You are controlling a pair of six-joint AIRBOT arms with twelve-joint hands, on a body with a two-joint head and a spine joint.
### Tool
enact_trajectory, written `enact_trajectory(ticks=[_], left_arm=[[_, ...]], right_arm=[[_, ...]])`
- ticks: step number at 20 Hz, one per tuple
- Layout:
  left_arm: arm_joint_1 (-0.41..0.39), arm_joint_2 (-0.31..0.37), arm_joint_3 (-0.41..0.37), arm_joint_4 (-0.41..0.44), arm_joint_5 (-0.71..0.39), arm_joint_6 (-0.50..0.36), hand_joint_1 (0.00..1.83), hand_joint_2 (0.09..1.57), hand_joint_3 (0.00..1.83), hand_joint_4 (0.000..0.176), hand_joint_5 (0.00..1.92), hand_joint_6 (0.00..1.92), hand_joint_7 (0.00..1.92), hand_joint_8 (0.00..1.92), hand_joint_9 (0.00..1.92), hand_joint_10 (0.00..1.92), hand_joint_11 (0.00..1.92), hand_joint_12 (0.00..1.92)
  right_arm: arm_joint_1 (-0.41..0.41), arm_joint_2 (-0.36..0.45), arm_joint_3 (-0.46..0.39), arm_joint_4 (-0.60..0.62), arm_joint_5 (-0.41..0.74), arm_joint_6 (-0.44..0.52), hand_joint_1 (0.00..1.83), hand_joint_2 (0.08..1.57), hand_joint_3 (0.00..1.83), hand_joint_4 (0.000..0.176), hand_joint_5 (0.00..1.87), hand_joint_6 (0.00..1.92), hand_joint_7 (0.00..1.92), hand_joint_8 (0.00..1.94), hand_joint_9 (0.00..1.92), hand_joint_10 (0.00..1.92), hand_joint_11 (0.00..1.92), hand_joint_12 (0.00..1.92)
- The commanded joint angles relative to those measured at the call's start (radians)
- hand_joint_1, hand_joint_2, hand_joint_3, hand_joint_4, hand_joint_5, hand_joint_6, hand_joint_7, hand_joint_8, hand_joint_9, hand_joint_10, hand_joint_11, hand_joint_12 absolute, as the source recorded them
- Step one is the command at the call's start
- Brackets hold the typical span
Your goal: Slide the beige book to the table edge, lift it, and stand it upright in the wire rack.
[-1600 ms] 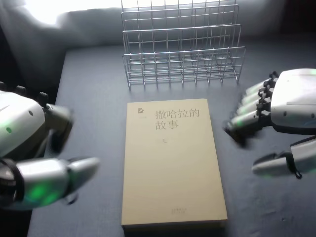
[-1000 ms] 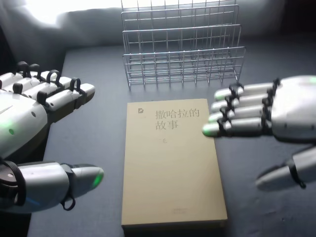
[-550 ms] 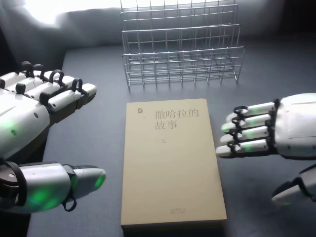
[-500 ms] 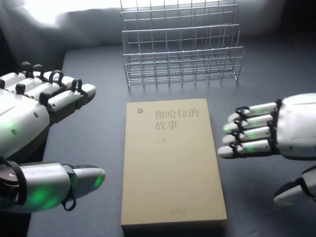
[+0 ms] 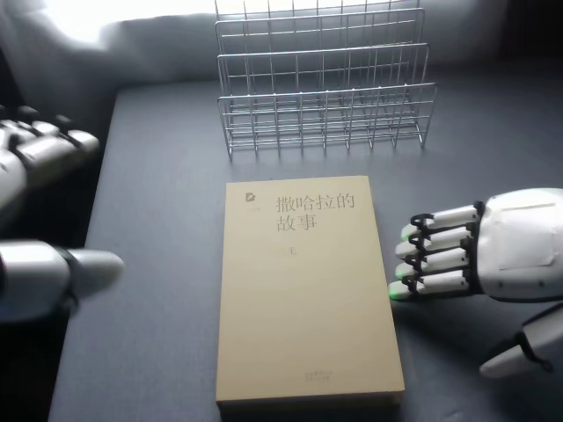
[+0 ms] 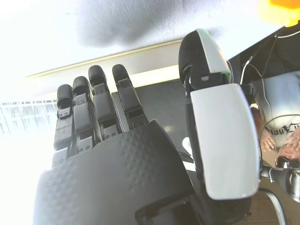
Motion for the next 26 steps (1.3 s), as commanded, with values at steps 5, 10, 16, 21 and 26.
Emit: enact_trajectory(ticks=[5,10,16,21,26], left_arm=[[-0.065,0.0,0.025,0.002,0.091,0.13,0.19,1.15,0.0,0.067,0.05,0.0,0.08,0.0,0.06,0.0,0.0,0.29],[-0.086,-0.012,0.04,-0.141,0.03,0.282,0.19,1.14,0.0,0.069,0.03,0.0,0.09,0.0,0.08,0.0,0.0,0.38],[-0.098,-0.005,0.055,-0.208,0.039,0.282,0.17,1.16,0.0,0.066,0.04,0.01,0.07,0.0,0.06,0.0,0.0,0.33],[-0.107,-0.006,0.045,-0.191,0.002,0.282,0.18,1.16,0.0,0.071,0.03,0.0,0.08,0.0,0.08,0.01,0.0,0.33],[-0.088,-0.006,0.074,-0.232,0.066,0.274,0.18,1.16,0.0,0.066,0.04,0.0,0.07,0.01,0.06,0.0,0.0,0.29]], right_arm=[[0.03,-0.045,0.01,0.032,0.018,-0.001,0.09,1.16,0.0,0.006,0.11,0.01,0.21,0.01,0.15,0.0,0.0,0.38],[0.084,-0.064,-0.01,0.033,-0.01,0.045,0.1,1.15,0.0,0.011,0.1,0.0,0.17,0.0,0.11,0.0,0.0,0.41],[0.1,-0.102,-0.01,0.032,-0.053,0.044,0.11,1.15,0.0,0.01,0.12,0.0,0.18,0.0,0.11,0.0,0.0,0.43],[0.115,-0.126,-0.01,0.032,-0.084,0.04,0.13,1.16,0.0,0.011,0.11,0.0,0.2,0.0,0.14,0.0,0.0,0.39],[0.139,-0.15,-0.01,0.033,-0.107,0.041,0.11,1.16,0.0,0.015,0.1,0.0,0.19,0.0,0.13,0.0,0.0,0.42]])
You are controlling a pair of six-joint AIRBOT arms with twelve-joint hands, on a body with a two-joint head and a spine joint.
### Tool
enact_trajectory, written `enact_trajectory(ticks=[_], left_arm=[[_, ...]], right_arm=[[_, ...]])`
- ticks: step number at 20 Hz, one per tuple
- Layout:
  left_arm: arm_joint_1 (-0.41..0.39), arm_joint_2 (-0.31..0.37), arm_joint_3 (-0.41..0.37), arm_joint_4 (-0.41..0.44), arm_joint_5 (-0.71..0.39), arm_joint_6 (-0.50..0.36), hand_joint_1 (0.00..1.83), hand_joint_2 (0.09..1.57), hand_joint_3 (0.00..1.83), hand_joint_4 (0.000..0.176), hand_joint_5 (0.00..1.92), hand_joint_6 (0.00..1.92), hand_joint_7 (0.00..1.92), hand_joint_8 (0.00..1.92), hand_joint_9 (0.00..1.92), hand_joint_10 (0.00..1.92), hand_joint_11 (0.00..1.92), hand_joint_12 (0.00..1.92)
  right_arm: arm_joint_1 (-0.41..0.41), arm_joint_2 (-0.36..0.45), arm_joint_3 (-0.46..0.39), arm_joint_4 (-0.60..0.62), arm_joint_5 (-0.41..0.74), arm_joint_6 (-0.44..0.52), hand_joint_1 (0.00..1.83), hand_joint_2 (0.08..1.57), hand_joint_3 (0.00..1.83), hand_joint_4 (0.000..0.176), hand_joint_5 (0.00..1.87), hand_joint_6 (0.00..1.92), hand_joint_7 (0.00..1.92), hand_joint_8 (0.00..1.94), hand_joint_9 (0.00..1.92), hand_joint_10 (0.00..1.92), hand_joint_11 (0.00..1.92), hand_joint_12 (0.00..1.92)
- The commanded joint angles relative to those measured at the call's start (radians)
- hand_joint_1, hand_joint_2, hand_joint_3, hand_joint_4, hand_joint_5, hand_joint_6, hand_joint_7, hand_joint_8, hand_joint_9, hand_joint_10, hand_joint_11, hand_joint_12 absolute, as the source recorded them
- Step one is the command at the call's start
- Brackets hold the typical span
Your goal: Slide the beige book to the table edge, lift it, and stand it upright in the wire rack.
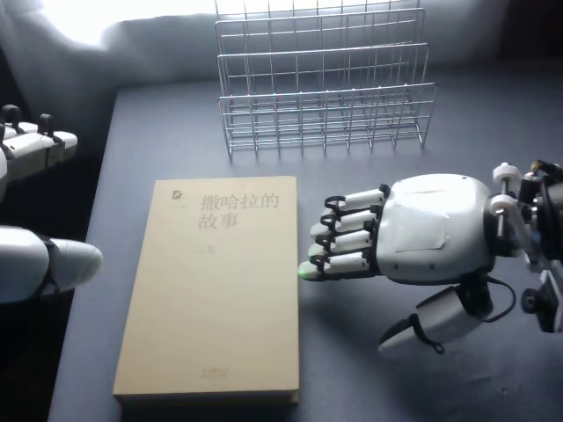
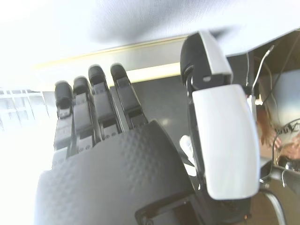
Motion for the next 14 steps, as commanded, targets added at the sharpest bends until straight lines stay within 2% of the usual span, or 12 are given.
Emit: enact_trajectory(ticks=[1,2,4,5,6,7,9,10,11,12,13,14], left_arm=[[0.039,0.012,0.011,0.054,0.067,-0.059,0.18,1.15,0.0,0.07,0.05,0.0,0.08,0.01,0.07,0.0,0.0,0.31],[0.109,0.027,0.018,0.106,0.108,-0.198,0.2,1.16,0.0,0.066,0.04,0.0,0.07,0.0,0.06,0.0,0.0,0.26],[0.199,0.033,0.029,0.116,0.134,-0.263,0.18,1.15,0.0,0.069,0.05,0.0,0.08,0.0,0.07,0.0,0.0,0.34],[0.303,0.032,0.053,0.29,0.142,-0.485,0.2,1.15,0.0,0.071,0.05,0.0,0.09,0.0,0.08,0.0,0.0,0.35],[0.308,0.032,0.055,0.298,0.142,-0.495,0.2,1.15,0.0,0.071,0.05,0.0,0.09,0.0,0.08,0.0,0.0,0.35],[0.326,0.031,0.067,0.343,0.142,-0.55,0.19,1.15,0.0,0.075,0.03,0.0,0.08,0.0,0.07,0.0,0.0,0.32],[0.356,0.031,0.092,0.452,0.143,-0.697,0.2,1.15,0.0,0.072,0.04,0.0,0.08,0.0,0.07,0.0,0.0,0.31],[0.362,0.029,0.106,0.483,0.154,-0.736,0.21,1.15,0.0,0.07,0.04,0.0,0.09,0.0,0.07,0.0,0.0,0.31],[0.357,0.023,0.124,0.494,0.172,-0.744,0.19,1.15,0.0,0.071,0.04,0.0,0.08,0.0,0.08,0.0,0.0,0.34],[0.343,0.013,0.154,0.508,0.197,-0.747,0.18,1.15,0.0,0.063,0.05,0.0,0.09,0.0,0.08,0.0,0.0,0.38],[0.343,0.01,0.175,0.554,0.221,-0.8,0.18,1.15,0.0,0.063,0.05,0.0,0.09,0.0,0.08,0.0,0.0,0.38],[0.354,0.005,0.197,0.644,0.24,-0.909,0.21,1.15,0.0,0.065,0.07,0.01,0.11,0.0,0.09,0.01,0.0,0.4]], right_arm=[[0.017,-0.002,-0.002,0.032,0.046,0.005,0.09,1.16,0.0,0.014,0.09,0.0,0.18,0.0,0.12,0.0,0.0,0.4],[0.021,-0.009,-0.002,0.032,0.04,0.006,0.07,1.16,0.0,0.011,0.09,0.0,0.17,0.0,0.11,0.0,0.0,0.43],[0.026,-0.017,-0.002,0.032,0.033,0.01,0.11,1.15,0.0,0.004,0.12,0.01,0.16,0.0,0.12,0.0,0.0,0.48],[0.038,-0.041,-0.002,0.032,0.007,0.012,0.11,1.15,0.0,0.011,0.11,0.0,0.18,0.0,0.12,0.0,0.0,0.43],[0.039,-0.043,-0.002,0.032,0.004,0.012,0.11,1.15,0.0,0.011,0.11,0.0,0.18,0.0,0.12,0.0,0.0,0.43],[0.042,-0.049,-0.002,0.032,-0.003,0.013,0.11,1.15,0.0,0.015,0.09,0.0,0.17,0.0,0.11,0.0,0.0,0.38],[0.044,-0.057,-0.002,0.032,-0.01,0.013,0.13,1.15,0.0,0.011,0.12,0.01,0.2,0.01,0.15,0.01,0.0,0.49],[0.044,-0.062,-0.002,0.032,-0.017,0.013,0.13,1.15,0.0,0.009,0.12,0.01,0.2,0.0,0.16,0.01,0.0,0.5],[0.045,-0.065,-0.002,0.032,-0.02,0.012,0.14,1.15,0.0,0.015,0.12,0.0,0.19,0.0,0.14,0.0,0.0,0.48],[0.044,-0.066,-0.002,0.032,-0.02,0.012,0.09,1.16,0.0,0.015,0.09,0.0,0.16,0.0,0.12,0.0,0.0,0.45],[0.044,-0.069,-0.002,0.032,-0.021,0.011,0.09,1.16,0.0,0.015,0.09,0.0,0.16,0.0,0.12,0.0,0.0,0.45],[0.046,-0.073,-0.002,0.032,-0.02,0.01,0.12,1.16,0.0,0.013,0.1,0.01,0.19,0.01,0.14,0.01,0.0,0.44]])
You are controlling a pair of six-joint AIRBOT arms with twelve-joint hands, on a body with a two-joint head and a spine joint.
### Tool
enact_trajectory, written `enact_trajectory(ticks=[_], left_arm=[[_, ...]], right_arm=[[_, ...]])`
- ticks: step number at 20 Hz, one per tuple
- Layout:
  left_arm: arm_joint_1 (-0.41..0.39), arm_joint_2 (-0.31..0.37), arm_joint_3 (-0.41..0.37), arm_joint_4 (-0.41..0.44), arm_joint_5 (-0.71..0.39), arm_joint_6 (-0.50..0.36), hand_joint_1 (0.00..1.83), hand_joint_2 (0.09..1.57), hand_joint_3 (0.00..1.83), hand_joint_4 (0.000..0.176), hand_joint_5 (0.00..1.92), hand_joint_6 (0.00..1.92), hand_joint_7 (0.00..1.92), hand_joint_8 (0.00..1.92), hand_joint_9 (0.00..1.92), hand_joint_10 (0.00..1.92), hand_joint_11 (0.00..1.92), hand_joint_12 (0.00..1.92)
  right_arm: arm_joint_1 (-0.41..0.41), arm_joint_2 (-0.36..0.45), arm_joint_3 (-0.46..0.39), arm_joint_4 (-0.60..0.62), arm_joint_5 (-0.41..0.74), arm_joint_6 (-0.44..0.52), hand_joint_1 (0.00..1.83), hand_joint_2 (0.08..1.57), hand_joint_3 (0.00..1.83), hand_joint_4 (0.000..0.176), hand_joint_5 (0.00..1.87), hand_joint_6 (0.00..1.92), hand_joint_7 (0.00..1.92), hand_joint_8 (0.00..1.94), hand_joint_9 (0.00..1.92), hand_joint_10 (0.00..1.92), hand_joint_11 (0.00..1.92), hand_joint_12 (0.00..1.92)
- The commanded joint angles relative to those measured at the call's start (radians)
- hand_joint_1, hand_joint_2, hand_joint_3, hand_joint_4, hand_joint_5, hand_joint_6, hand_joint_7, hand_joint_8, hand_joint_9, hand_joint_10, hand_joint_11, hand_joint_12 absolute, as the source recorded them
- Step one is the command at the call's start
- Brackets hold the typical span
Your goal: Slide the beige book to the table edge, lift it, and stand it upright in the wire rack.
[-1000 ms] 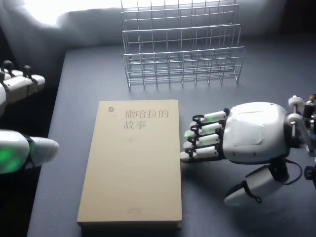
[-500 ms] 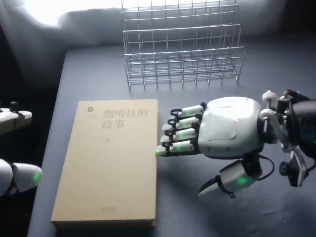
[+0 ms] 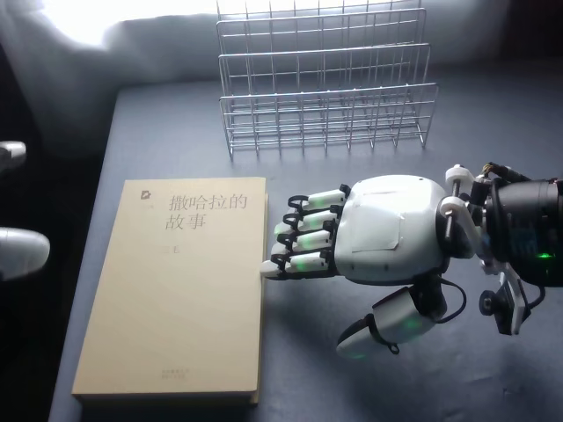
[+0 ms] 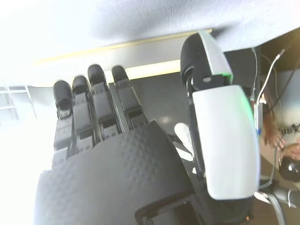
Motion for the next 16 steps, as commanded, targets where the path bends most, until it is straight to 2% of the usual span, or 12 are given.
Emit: enact_trajectory(ticks=[1,2,3,4,5,7,9,11,13,14,16], left_arm=[[0.02,-0.003,0.025,0.167,-0.01,-0.194,0.21,1.15,0.0,0.065,0.07,0.01,0.11,0.0,0.09,0.01,0.0,0.4],[0.044,-0.007,0.04,0.262,-0.012,-0.328,0.21,1.15,0.0,0.063,0.07,0.0,0.1,0.0,0.09,0.0,0.0,0.39],[0.069,-0.009,0.056,0.352,-0.018,-0.468,0.19,1.15,0.0,0.069,0.05,0.0,0.09,0.0,0.07,0.0,0.0,0.33],[0.095,-0.011,0.069,0.423,-0.028,-0.579,0.19,1.15,0.0,0.069,0.05,0.0,0.09,0.0,0.07,0.0,0.0,0.33],[0.12,-0.012,0.079,0.469,-0.048,-0.654,0.19,1.15,0.0,0.069,0.04,0.0,0.06,0.0,0.05,0.0,0.0,0.26],[0.129,-0.015,0.084,0.524,-0.082,-0.718,0.17,1.16,0.0,0.074,0.03,0.0,0.06,0.0,0.05,0.0,0.0,0.31],[0.144,-0.027,0.093,0.552,-0.092,-0.77,0.16,1.16,0.0,0.072,0.02,0.0,0.06,0.0,0.05,0.0,0.0,0.27],[0.204,-0.046,0.101,0.614,-0.148,-0.92,0.17,1.16,0.0,0.071,0.01,0.0,0.08,0.0,0.05,0.0,0.0,0.27],[0.311,-0.063,0.104,0.664,-0.262,-1.122,0.17,1.16,0.0,0.072,0.02,0.0,0.07,0.0,0.06,0.0,0.0,0.28],[0.365,-0.067,0.103,0.667,-0.304,-1.19,0.16,1.16,0.0,0.077,0.02,0.0,0.06,0.0,0.06,0.0,0.0,0.31],[0.439,-0.081,0.103,0.667,-0.364,-1.29,0.16,1.16,0.0,0.076,0.01,0.0,0.05,0.0,0.06,0.0,0.0,0.27]], right_arm=[[0.013,-0.003,-0.002,0.027,0.048,0.001,0.12,1.16,0.0,0.013,0.1,0.01,0.19,0.01,0.14,0.01,0.0,0.44],[0.016,-0.007,-0.002,0.027,0.041,0.0,0.16,1.15,0.0,0.013,0.11,0.01,0.2,0.01,0.15,0.01,0.0,0.44],[0.019,-0.011,-0.002,0.027,0.034,0.0,0.15,1.16,0.0,0.012,0.12,0.0,0.2,0.0,0.15,0.01,0.0,0.5],[0.021,-0.013,-0.002,0.027,0.033,0.0,0.15,1.16,0.0,0.012,0.12,0.0,0.2,0.0,0.15,0.01,0.0,0.5],[0.023,-0.017,-0.002,0.027,0.033,0.001,0.14,1.15,0.0,0.017,0.12,0.0,0.19,0.0,0.15,0.0,0.0,0.47],[0.025,-0.023,-0.002,0.027,0.026,0.001,0.12,1.15,0.0,0.013,0.12,0.0,0.19,0.0,0.15,0.0,0.0,0.46],[0.028,-0.031,-0.002,0.027,0.015,0.001,0.13,1.15,0.0,0.013,0.12,0.0,0.17,0.0,0.14,0.0,0.0,0.44],[0.03,-0.038,-0.002,0.027,0.005,0.001,0.11,1.16,0.0,0.016,0.1,0.0,0.16,0.0,0.15,0.0,0.0,0.44],[0.032,-0.046,-0.002,0.027,-0.003,0.0,0.14,1.15,0.0,0.016,0.11,0.01,0.19,0.01,0.16,0.0,0.0,0.5],[0.032,-0.05,-0.002,0.027,-0.006,0.0,0.13,1.16,0.0,0.018,0.11,0.0,0.18,0.0,0.15,0.01,0.0,0.4],[0.035,-0.057,-0.002,0.027,-0.014,0.0,0.14,1.15,0.0,0.019,0.13,0.0,0.19,0.0,0.16,0.01,0.0,0.48]])
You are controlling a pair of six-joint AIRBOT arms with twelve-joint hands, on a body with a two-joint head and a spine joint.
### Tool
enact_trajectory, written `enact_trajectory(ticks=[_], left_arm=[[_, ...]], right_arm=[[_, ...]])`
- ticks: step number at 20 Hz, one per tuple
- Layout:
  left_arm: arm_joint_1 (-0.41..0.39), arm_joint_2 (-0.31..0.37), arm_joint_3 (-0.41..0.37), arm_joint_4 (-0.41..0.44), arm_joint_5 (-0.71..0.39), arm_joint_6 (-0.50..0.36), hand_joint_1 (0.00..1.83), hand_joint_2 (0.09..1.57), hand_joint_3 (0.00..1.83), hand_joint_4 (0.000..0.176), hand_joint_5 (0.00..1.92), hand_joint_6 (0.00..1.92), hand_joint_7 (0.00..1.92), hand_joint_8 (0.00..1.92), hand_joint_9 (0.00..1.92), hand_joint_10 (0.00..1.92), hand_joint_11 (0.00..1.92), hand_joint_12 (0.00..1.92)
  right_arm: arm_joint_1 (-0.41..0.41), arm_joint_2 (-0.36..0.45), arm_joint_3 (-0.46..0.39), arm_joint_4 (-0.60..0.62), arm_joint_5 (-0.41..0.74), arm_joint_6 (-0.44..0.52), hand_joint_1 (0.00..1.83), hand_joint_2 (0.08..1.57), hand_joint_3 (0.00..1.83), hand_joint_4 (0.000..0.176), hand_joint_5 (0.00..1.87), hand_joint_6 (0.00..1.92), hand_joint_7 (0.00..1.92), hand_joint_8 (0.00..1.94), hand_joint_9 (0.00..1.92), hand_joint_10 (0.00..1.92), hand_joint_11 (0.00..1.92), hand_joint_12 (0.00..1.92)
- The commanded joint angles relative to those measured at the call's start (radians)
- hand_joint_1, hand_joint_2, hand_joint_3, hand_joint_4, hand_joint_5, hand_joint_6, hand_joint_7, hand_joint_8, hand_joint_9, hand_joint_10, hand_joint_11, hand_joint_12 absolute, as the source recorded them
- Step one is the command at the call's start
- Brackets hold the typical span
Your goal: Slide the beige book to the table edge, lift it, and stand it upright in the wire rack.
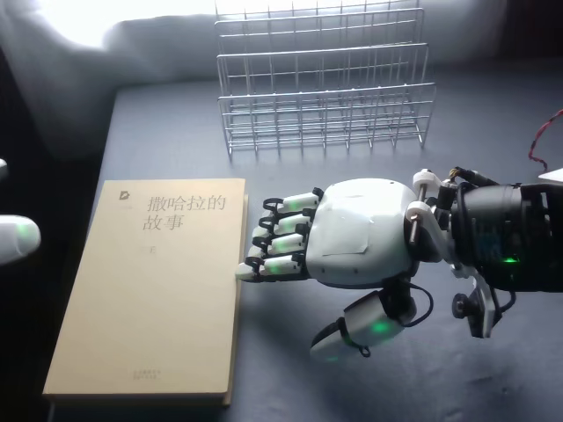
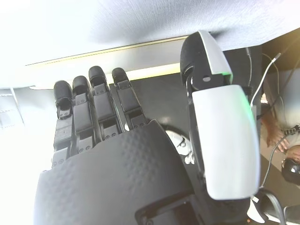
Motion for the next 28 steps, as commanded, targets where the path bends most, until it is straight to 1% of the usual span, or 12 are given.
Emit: enact_trajectory(ticks=[1,4,6,10,11,14,15,16,18,21,23,28], left_arm=[[-0.001,-0.003,0.011,0.01,-0.138,-0.016,0.16,1.16,0.0,0.076,0.01,0.0,0.05,0.0,0.06,0.0,0.0,0.27],[-0.018,-0.03,0.023,0.01,-0.143,-0.017,0.16,1.16,0.0,0.077,0.02,0.01,0.05,0.0,0.06,0.0,0.0,0.27],[-0.016,-0.044,0.028,0.011,-0.136,-0.017,0.18,1.16,0.0,0.073,0.04,0.01,0.05,0.0,0.06,0.0,0.0,0.3],[0.009,-0.052,0.033,-0.003,-0.108,-0.017,0.13,1.17,0.0,0.07,0.02,0.0,0.04,0.0,0.05,0.0,0.0,0.27],[0.012,-0.052,0.035,-0.009,-0.108,-0.017,0.12,1.17,0.0,0.077,0.0,0.0,0.03,0.0,0.04,0.0,0.0,0.26],[0.021,-0.053,0.04,-0.01,-0.091,-0.017,0.18,1.15,0.0,0.077,0.03,0.01,0.05,0.0,0.05,0.0,0.0,0.28],[0.022,-0.054,0.046,0.006,-0.054,-0.017,0.13,1.16,0.0,0.084,0.03,0.0,0.06,0.0,0.06,0.0,0.0,0.31],[0.021,-0.057,0.05,0.009,-0.042,-0.017,0.17,1.16,0.0,0.079,0.04,0.01,0.07,0.0,0.06,0.0,0.0,0.31],[0.027,-0.059,0.051,0.009,-0.042,-0.017,0.18,1.16,0.0,0.077,0.03,0.0,0.06,0.0,0.05,0.0,0.0,0.24],[0.06,-0.066,0.055,0.009,-0.049,-0.052,0.19,1.16,0.0,0.083,0.04,0.01,0.05,0.0,0.05,0.0,0.0,0.23],[0.078,-0.073,0.055,0.009,-0.072,-0.077,0.18,1.16,0.0,0.077,0.05,0.0,0.05,0.0,0.05,0.0,0.0,0.18],[0.078,-0.097,0.07,0.009,-0.067,-0.077,0.18,1.16,0.0,0.08,0.05,0.0,0.05,0.0,0.04,0.0,0.0,0.16]], right_arm=[[0.014,-0.004,-0.002,0.023,0.038,0.001,0.13,1.15,0.0,0.019,0.13,0.0,0.19,0.0,0.16,0.0,0.0,0.47],[0.019,-0.011,-0.002,0.023,0.031,0.001,0.15,1.15,0.0,0.017,0.12,0.0,0.2,0.0,0.17,0.0,0.0,0.5],[0.023,-0.017,-0.002,0.023,0.024,0.001,0.12,1.15,0.0,0.016,0.13,0.01,0.17,0.0,0.15,0.0,0.0,0.39],[0.028,-0.028,-0.002,0.024,0.012,0.002,0.14,1.15,0.0,0.017,0.12,0.0,0.18,0.0,0.16,0.0,0.0,0.5],[0.028,-0.029,-0.002,0.024,0.012,0.002,0.13,1.16,0.0,0.016,0.1,0.0,0.16,0.0,0.12,0.0,0.0,0.39],[0.029,-0.037,-0.002,0.024,0.006,0.002,0.06,1.17,0.0,0.017,0.08,0.0,0.15,0.0,0.11,0.0,0.0,0.31],[0.03,-0.041,-0.002,0.024,0.0,0.002,0.06,1.17,0.0,0.014,0.08,0.0,0.15,0.0,0.09,0.0,0.0,0.33],[0.034,-0.045,-0.002,0.024,-0.009,0.002,0.01,1.17,0.0,0.008,0.08,0.0,0.16,0.0,0.1,0.0,0.0,0.35],[0.039,-0.052,-0.002,0.024,-0.019,0.004,0.08,1.16,0.0,0.0,0.13,0.02,0.19,0.0,0.13,0.01,0.0,0.38],[0.042,-0.059,-0.002,0.025,-0.025,0.006,0.08,1.15,0.0,0.0,0.15,0.01,0.17,0.0,0.11,0.0,0.0,0.33],[0.042,-0.063,-0.002,0.025,-0.03,0.006,0.07,1.14,0.0,0.0,0.16,0.0,0.21,0.0,0.15,0.01,0.0,0.39],[0.047,-0.072,-0.002,0.026,-0.04,0.008,0.1,1.15,0.0,0.0,0.16,0.0,0.19,0.0,0.15,0.0,0.0,0.39]])
